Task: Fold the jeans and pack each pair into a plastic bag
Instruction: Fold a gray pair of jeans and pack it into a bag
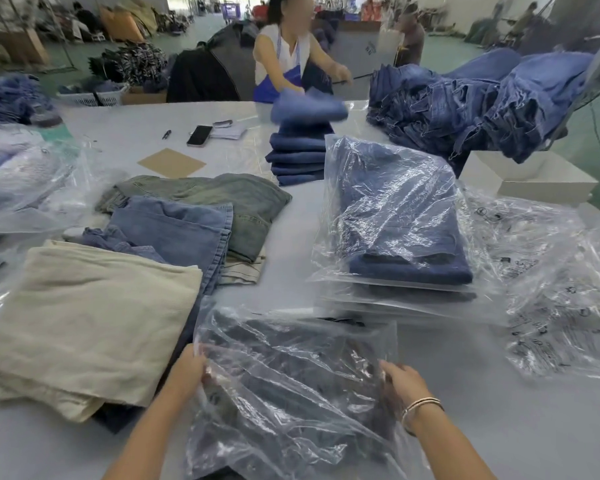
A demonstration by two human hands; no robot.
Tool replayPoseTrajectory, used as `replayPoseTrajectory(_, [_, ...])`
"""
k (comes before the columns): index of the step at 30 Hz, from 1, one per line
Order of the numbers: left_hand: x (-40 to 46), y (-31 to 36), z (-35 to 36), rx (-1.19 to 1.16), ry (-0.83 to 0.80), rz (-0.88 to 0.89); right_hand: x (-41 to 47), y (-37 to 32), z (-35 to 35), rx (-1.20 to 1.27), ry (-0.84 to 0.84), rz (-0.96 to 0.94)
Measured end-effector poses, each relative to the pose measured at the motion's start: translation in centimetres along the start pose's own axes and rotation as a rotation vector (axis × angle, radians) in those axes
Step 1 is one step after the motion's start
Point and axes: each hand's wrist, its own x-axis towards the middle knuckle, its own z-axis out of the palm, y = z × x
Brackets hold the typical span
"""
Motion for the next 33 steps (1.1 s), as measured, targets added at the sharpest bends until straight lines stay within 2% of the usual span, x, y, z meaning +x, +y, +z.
replayPoseTrajectory(3, [0.1, 2.1, -1.7, 0.078, 0.159, 0.162, -0.7, -1.4, -0.3, 0.087, -0.16, -0.081])
replayPoseTrajectory(6, [0.8, 5.0, -3.9, 0.088, 0.486, 0.416, -1.8, -3.5, 0.7, 0.29, -0.23, -0.245])
replayPoseTrajectory(8, [0.7, 7.0, -4.6, 0.19, 0.728, 0.569, -2.6, -4.9, 2.1, 0.426, -0.28, -0.313])
replayPoseTrajectory(10, [-0.7, 9.1, -3.9, 0.324, 0.906, 0.674, -3.0, -5.9, 4.1, 0.614, -0.335, -0.249])
replayPoseTrajectory(11, [-1.6, 9.7, -2.9, 0.371, 0.916, 0.777, -3.0, -6.1, 5.2, 0.707, -0.368, -0.176])
replayPoseTrajectory(12, [-2.8, 9.9, -1.2, 0.401, 0.843, 0.907, -2.8, -6.3, 6.2, 0.766, -0.399, -0.095])
replayPoseTrajectory(14, [-5.6, 9.0, 3.0, 0.395, 0.457, 1.08, -2.9, -6.3, 8.5, 0.741, -0.505, 0.066])
replayPoseTrajectory(15, [-7.0, 8.0, 4.9, 0.405, 0.232, 1.033, -3.1, -6.0, 9.4, 0.681, -0.571, 0.121])
replayPoseTrajectory(16, [-8.0, 6.9, 6.7, 0.448, 0.05, 0.899, -3.3, -5.8, 10.1, 0.612, -0.637, 0.152])
replayPoseTrajectory(17, [-8.4, 5.6, 8.3, 0.514, -0.081, 0.724, -3.6, -5.5, 10.4, 0.572, -0.697, 0.158])
replayPoseTrajectory(19, [-7.9, 3.3, 10.3, 0.652, -0.208, 0.445, -3.6, -4.9, 10.6, 0.56, -0.748, 0.13])
replayPoseTrajectory(21, [-6.5, 2.1, 10.2, 0.732, -0.2, 0.331, -2.9, -4.7, 10.2, 0.43, -0.622, 0.034])
replayPoseTrajectory(23, [-5.0, 1.3, 9.0, 0.749, -0.111, 0.276, -2.5, -4.4, 9.7, 0.205, -0.456, -0.081])
replayPoseTrajectory(27, [-1.9, 0.0, 5.8, 0.548, 0.061, 0.224, -1.3, -3.4, 9.2, -0.267, -0.17, -0.356])
replayPoseTrajectory(31, [-0.2, 0.2, 4.0, 0.486, 0.126, 0.219, -0.4, -3.8, 11.5, -0.891, -0.116, -0.626])
replayPoseTrajectory(33, [0.4, 0.5, 3.5, 0.49, 0.133, 0.207, 0.0, -4.7, 13.0, -1.114, -0.064, -0.77])
